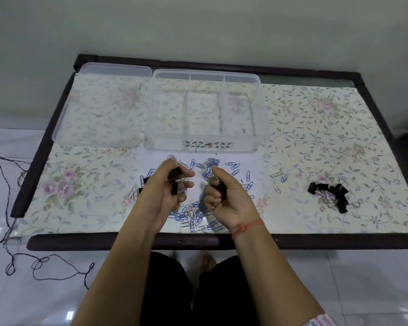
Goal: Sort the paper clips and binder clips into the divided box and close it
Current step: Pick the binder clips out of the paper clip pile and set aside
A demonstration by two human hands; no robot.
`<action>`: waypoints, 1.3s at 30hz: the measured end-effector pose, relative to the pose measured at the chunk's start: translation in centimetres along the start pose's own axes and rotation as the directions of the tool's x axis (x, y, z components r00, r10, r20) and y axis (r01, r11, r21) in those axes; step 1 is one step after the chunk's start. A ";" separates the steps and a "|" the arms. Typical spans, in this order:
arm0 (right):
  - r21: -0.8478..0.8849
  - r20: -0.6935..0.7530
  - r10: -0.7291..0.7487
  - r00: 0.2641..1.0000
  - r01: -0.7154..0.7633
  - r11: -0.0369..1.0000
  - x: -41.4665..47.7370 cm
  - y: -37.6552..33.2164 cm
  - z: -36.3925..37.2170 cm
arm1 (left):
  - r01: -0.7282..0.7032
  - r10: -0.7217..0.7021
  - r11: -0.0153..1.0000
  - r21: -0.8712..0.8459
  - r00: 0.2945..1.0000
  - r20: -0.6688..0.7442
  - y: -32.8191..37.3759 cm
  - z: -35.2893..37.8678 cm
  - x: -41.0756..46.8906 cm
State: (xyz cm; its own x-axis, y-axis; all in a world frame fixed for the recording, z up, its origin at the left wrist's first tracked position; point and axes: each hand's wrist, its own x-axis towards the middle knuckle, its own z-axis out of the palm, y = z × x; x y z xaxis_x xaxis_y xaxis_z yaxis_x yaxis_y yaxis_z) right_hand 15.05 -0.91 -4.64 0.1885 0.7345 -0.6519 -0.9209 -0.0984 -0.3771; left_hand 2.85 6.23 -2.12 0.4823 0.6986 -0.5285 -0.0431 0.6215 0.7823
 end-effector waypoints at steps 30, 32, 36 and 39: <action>-0.721 0.562 -0.216 0.798 0.345 -0.601 5.5 5.2 5.1 | 0.202 0.322 0.549 0.811 0.845 -0.428 -0.7 -7.6 0.4; -0.712 0.568 -0.229 0.791 0.332 -0.618 5.3 5.0 5.0 | 0.194 0.331 0.507 0.840 0.855 -0.398 -0.8 -7.4 0.5; -0.745 0.533 -0.275 0.800 0.289 -0.602 5.0 4.3 4.5 | 0.147 0.374 0.397 0.906 0.875 -0.306 -1.3 -7.0 1.1; -0.766 0.520 -0.316 0.794 0.269 -0.584 4.5 3.6 4.0 | 0.118 0.396 0.329 0.937 0.883 -0.251 -1.5 -6.7 1.5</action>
State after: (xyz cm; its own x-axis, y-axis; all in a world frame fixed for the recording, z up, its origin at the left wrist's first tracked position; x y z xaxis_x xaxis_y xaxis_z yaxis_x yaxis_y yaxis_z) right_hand 11.20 4.73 -6.37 0.2637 0.9630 -0.0559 0.8497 -0.2593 -0.4592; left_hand -2.18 8.74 -6.28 0.1896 0.9523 -0.2393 0.8625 -0.0451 0.5040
